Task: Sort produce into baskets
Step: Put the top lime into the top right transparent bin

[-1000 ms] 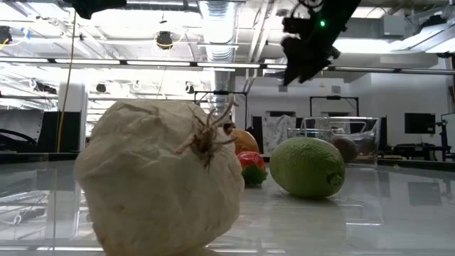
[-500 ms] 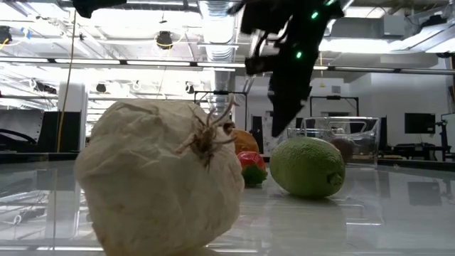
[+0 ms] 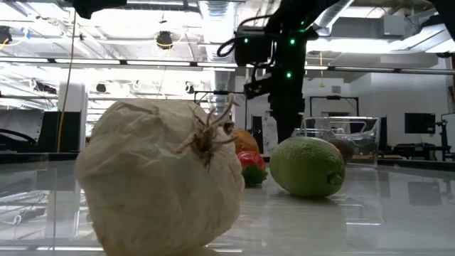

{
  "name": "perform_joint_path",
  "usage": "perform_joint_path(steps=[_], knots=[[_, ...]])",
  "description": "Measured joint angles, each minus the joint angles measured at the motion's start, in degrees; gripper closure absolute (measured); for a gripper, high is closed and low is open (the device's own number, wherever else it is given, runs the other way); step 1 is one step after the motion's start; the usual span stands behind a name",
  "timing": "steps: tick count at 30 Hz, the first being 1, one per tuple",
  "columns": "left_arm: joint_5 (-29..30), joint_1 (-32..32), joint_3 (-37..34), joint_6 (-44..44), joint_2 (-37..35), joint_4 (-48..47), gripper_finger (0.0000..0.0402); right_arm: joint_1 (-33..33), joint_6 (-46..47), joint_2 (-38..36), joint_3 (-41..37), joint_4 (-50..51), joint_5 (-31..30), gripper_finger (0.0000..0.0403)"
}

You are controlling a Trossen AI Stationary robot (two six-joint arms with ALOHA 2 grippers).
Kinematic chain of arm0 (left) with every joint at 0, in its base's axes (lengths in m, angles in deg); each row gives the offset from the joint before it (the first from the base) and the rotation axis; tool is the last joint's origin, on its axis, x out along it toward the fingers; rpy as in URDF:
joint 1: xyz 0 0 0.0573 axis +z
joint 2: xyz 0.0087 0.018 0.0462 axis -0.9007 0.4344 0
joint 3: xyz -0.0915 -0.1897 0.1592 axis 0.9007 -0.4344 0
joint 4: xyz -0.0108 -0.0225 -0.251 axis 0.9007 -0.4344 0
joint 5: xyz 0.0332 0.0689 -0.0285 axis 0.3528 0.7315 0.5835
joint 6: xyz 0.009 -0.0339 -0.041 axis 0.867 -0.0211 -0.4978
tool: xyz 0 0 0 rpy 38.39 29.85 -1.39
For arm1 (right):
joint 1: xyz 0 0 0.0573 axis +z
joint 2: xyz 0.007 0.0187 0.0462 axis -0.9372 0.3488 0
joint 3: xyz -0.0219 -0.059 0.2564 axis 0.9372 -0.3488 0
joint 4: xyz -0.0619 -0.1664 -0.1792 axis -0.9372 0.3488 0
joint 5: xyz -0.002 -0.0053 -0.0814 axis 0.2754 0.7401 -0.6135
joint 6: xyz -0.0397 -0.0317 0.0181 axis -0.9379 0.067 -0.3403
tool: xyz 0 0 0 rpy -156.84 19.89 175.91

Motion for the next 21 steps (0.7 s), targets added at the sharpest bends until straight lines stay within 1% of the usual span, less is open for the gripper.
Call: perform_joint_path(steps=[6,16,21], knots=[[0.00,0.00,0.00,0.03,0.00,0.34,0.0146,-2.13,-2.05,1.30,0.10,1.50,0.18,0.0069],[-0.02,0.00,0.00,0.35,0.00,0.30,0.0146,-2.50,-5.36,3.91,-0.15,2.65,-0.64,0.0070],[0.00,0.01,0.01,0.33,0.00,0.30,0.0146,-2.91,-6.84,4.83,-0.14,2.73,-0.83,0.0089]])
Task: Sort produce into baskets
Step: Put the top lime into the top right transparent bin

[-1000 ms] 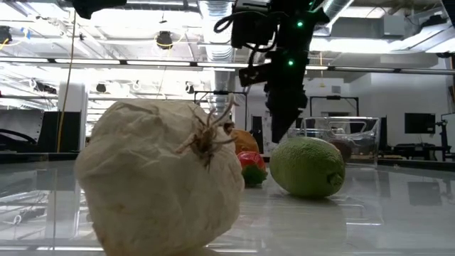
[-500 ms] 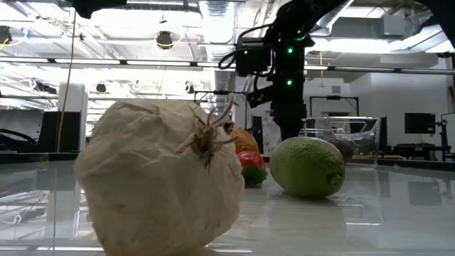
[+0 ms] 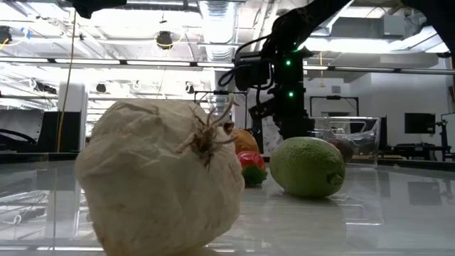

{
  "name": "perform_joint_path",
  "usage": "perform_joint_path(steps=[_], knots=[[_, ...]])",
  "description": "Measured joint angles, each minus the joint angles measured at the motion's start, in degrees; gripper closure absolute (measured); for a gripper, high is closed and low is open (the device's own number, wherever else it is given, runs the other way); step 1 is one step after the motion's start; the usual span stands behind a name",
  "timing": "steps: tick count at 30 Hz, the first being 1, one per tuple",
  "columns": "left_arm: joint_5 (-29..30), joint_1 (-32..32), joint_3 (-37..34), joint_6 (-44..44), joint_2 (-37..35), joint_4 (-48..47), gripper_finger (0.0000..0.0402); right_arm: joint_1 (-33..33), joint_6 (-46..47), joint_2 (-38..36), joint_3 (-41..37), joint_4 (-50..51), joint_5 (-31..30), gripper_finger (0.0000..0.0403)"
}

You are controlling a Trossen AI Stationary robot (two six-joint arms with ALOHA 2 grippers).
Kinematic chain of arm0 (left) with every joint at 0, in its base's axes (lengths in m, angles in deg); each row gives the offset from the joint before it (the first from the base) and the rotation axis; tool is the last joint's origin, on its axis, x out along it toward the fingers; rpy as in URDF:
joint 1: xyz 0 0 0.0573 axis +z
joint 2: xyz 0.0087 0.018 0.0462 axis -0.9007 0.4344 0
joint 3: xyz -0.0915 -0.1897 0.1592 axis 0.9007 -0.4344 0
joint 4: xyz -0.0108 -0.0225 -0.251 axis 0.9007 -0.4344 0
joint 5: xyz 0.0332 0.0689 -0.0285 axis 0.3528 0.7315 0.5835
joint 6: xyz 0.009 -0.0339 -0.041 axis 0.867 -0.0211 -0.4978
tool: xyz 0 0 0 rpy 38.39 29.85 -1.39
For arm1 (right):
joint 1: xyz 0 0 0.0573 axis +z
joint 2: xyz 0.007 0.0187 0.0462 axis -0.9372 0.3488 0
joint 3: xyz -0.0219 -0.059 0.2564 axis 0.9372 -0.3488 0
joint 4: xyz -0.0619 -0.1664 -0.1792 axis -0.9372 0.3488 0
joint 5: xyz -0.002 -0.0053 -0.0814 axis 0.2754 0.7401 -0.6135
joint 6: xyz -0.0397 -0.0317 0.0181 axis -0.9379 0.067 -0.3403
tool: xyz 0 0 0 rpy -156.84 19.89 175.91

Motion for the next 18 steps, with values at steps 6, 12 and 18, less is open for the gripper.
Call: perform_joint_path(steps=[6,12,18], knots=[[-0.02,-0.02,-0.01,0.00,0.00,-0.04,0.0146,-0.59,-0.16,1.47,0.00,1.19,-1.18,0.0138],[0.00,0.00,-0.01,0.00,0.00,-0.07,0.0146,-0.04,-0.60,1.82,0.12,0.99,-4.90,0.0197],[0.00,0.00,-0.01,0.09,0.00,-0.04,0.0146,2.07,0.88,1.75,4.49,4.45,-4.73,0.0197]])
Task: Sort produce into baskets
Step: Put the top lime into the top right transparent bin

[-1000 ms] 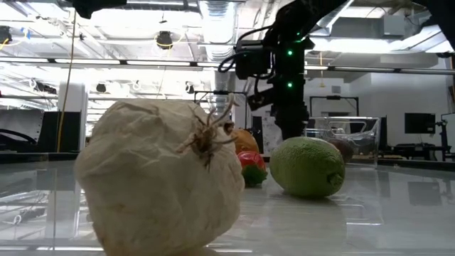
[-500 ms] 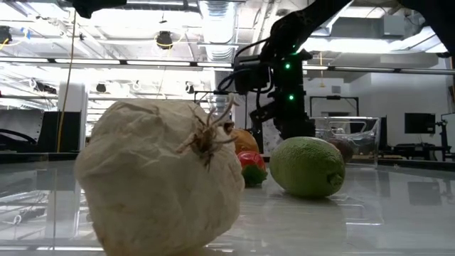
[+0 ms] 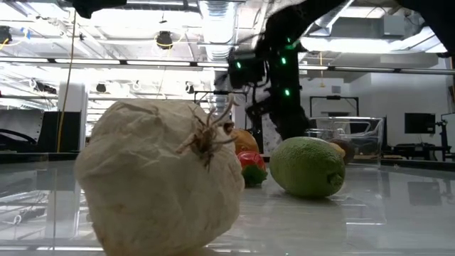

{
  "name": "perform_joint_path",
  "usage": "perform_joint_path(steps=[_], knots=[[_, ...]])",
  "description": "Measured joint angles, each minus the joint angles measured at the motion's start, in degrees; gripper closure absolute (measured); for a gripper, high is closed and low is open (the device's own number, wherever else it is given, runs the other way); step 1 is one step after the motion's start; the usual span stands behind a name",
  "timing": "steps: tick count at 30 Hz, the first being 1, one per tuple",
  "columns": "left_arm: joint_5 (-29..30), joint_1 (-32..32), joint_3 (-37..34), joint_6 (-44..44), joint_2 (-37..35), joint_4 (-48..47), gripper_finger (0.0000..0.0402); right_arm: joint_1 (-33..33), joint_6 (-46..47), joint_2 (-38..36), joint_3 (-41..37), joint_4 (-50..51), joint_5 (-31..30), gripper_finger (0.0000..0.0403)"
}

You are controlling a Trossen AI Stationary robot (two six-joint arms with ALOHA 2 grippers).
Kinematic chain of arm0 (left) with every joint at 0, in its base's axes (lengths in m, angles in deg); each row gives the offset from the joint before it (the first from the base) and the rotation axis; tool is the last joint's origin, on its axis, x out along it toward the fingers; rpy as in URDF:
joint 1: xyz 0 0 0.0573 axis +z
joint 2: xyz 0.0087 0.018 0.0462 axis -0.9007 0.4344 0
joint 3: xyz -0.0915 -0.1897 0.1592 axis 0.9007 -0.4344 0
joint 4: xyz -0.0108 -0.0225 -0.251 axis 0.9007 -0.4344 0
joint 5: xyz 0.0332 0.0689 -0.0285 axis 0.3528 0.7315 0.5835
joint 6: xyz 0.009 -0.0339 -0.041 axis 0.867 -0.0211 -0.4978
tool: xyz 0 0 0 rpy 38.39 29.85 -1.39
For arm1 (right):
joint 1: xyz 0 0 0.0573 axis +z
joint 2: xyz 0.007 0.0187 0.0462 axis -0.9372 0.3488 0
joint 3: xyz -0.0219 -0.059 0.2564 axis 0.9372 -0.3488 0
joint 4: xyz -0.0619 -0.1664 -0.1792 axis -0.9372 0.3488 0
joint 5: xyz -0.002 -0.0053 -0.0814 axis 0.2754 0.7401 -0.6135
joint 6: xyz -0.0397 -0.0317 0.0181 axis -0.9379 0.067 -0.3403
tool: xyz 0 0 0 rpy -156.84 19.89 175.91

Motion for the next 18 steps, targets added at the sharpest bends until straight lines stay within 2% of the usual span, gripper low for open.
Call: perform_joint_path(steps=[8,13,18], knots=[[0.00,0.00,0.00,-0.02,0.00,-0.06,0.0146,4.55,2.30,-3.56,9.23,4.84,0.12,0.0191],[-0.02,-0.02,0.02,-0.57,0.00,-0.50,0.0146,4.68,6.20,-10.67,8.28,6.77,-3.90,0.0190],[-0.02,0.00,0.00,-0.87,0.00,-0.49,0.0146,1.81,9.16,-20.32,0.36,4.94,-4.67,0.0186]])
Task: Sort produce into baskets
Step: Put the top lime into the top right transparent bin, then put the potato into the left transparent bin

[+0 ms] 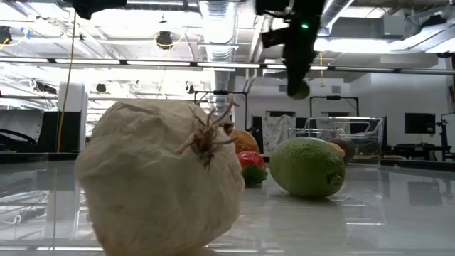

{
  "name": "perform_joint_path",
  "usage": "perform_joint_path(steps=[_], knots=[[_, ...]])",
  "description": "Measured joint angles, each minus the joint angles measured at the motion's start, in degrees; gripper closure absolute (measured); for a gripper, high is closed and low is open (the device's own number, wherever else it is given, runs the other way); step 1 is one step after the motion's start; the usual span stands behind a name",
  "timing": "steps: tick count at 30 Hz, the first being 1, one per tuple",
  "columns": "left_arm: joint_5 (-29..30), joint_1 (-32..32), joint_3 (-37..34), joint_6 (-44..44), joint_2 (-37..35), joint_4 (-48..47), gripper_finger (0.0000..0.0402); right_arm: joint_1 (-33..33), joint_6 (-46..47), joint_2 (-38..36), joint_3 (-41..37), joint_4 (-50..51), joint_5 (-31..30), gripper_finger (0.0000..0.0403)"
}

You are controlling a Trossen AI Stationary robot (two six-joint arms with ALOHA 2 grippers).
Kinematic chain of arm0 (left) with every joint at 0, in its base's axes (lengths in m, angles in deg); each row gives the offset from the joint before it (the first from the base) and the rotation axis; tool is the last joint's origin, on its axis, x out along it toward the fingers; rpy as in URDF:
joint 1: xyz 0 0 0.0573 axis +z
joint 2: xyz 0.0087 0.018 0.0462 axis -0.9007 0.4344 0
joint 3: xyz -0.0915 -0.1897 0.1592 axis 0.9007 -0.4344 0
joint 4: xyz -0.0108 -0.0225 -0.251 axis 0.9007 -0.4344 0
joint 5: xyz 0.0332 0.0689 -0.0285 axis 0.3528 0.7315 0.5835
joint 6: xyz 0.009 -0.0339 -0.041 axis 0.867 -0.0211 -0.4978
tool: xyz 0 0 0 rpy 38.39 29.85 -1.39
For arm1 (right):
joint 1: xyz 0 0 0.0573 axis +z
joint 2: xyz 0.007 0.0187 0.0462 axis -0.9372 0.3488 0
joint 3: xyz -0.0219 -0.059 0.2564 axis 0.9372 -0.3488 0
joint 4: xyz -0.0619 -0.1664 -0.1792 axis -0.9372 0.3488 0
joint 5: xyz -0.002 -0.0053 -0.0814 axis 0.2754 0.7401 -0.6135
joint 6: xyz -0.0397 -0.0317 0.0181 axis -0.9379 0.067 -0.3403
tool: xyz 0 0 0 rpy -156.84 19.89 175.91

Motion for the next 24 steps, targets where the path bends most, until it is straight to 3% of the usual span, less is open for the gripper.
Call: perform_joint_path(steps=[8,14,19,24], knots=[[0.00,0.00,0.00,-0.23,0.00,0.09,0.0146,-9.72,2.69,-14.95,-22.70,-15.40,0.40,0.0171],[0.02,0.00,0.00,0.45,0.99,1.66,0.0146,-13.18,4.24,-19.55,-26.84,-18.29,5.10,0.0133],[0.02,-0.02,0.02,1.02,3.03,2.11,0.0146,-10.77,6.57,-22.13,-26.84,-20.23,6.73,0.0113],[0.04,0.00,0.02,2.21,4.57,2.52,0.0146,-0.82,11.32,-21.93,-26.79,-28.54,10.85,0.0106]])
